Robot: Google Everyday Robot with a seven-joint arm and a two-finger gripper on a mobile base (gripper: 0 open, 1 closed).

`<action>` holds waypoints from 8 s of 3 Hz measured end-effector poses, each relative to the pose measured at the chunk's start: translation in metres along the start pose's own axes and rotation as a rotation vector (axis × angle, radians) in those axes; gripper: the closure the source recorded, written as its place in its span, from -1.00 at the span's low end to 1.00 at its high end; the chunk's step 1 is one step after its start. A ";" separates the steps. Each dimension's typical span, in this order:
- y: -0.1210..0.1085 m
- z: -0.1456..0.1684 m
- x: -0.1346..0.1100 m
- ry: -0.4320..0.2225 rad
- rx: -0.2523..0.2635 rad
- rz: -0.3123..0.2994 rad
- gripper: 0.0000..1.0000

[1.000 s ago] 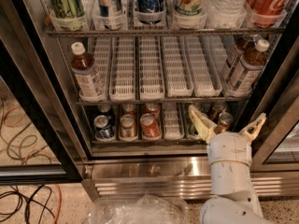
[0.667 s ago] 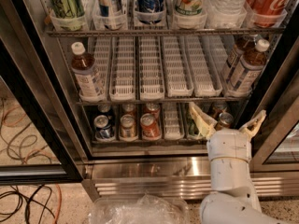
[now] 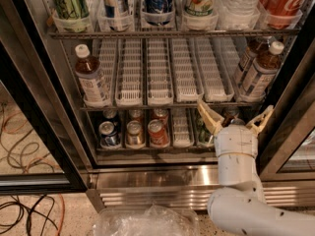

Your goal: Pick blue plastic bottle from middle shelf of fridge

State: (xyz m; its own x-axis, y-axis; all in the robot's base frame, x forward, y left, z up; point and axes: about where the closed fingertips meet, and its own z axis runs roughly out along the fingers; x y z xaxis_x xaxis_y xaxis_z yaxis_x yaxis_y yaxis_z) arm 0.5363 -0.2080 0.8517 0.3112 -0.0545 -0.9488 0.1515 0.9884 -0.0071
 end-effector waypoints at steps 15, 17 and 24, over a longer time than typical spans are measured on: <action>-0.067 0.069 0.018 -0.068 0.430 0.014 -0.60; -0.073 0.074 0.021 -0.060 0.452 0.009 -0.05; -0.085 0.117 0.025 -0.067 0.478 -0.020 -0.30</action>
Offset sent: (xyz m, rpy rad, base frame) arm 0.0434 -0.0431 0.0011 0.0811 -0.0394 -0.1975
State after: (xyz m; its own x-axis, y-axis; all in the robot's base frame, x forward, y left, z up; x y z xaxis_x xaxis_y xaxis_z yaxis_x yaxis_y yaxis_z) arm 0.6406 -0.3097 0.8653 0.3608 -0.0977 -0.9275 0.5673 0.8123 0.1352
